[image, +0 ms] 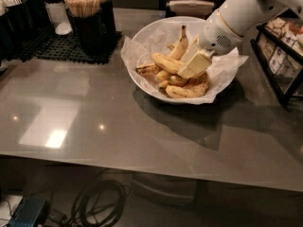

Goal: Pick banana from white bowl

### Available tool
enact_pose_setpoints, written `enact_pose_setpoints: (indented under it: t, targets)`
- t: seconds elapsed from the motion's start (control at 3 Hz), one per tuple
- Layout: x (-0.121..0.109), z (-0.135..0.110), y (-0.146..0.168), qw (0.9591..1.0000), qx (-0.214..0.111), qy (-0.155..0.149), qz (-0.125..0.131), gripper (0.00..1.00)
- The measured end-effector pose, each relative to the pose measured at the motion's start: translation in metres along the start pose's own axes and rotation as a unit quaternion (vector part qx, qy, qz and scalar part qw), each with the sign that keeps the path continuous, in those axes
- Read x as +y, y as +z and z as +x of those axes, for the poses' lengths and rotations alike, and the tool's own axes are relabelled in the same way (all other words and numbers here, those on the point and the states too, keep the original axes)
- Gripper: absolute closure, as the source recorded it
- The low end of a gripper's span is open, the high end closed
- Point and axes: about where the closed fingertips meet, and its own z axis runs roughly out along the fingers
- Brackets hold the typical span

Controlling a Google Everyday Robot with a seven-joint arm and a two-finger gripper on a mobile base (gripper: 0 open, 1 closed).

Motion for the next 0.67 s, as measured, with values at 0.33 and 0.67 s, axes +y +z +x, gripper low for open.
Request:
enact_pose_setpoints:
  t: [0.33, 0.67]
  targets:
    - [0.003, 0.000, -0.017, 0.9989, -0.046, -0.010, -0.001, 1.00]
    - [0.018, 0.010, -0.061, 0.9873, -0.155, -0.035, 0.008, 1.00]
